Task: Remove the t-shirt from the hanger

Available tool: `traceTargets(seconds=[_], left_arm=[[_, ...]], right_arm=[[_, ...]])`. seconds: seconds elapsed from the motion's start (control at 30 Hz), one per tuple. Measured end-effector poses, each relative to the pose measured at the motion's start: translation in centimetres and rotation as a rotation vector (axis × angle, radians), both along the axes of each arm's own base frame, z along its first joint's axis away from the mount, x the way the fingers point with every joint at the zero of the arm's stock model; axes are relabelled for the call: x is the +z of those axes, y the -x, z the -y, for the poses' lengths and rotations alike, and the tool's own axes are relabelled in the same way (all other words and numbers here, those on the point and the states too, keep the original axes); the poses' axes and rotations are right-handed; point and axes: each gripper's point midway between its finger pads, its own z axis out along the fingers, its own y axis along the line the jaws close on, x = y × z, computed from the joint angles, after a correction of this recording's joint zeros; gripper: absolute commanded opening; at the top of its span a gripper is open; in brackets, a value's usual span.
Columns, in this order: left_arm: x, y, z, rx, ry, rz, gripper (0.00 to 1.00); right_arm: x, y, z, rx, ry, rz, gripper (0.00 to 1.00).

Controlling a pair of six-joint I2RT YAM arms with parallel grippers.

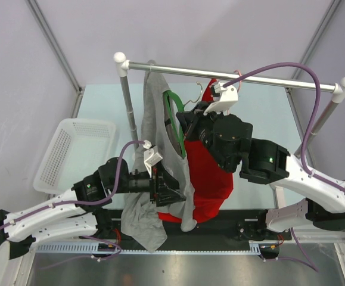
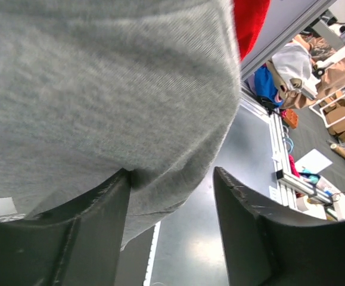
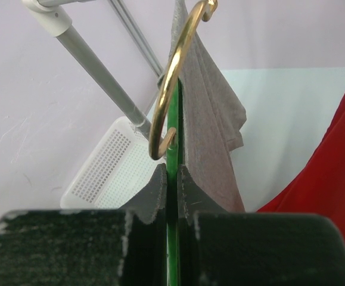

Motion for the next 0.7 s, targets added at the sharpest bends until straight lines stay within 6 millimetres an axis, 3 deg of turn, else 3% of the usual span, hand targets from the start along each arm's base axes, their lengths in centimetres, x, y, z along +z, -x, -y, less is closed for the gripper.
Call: traceTargets(seconds=[0.13,0.3,0.43,0.7], left_arm=[[-1.0,0.0,0.2,0.003,-0.021,-0.030,0.45],[-2.0,0.0,0.6,0.000,-0.034,-0.068,0.50],[-2.4,0.1,0.7,0.001,-0.031,-0.090,0.47],[-2.4,0.2,0.8,0.001,-0.024,-0.110,0.13]], right_arm=[[-0.4,-0.1,0.0,-0.009,0.004,-0.001,0.00],[-1.1,-0.2,-0.1,-0.017,0.005,-0.003,0.00],[-1.0,-0.3,0.1,-0.023,-0.011,0.002,0.00],[-0.2,-0.3,0.7,-0.039,-0.059,0.016,0.00]])
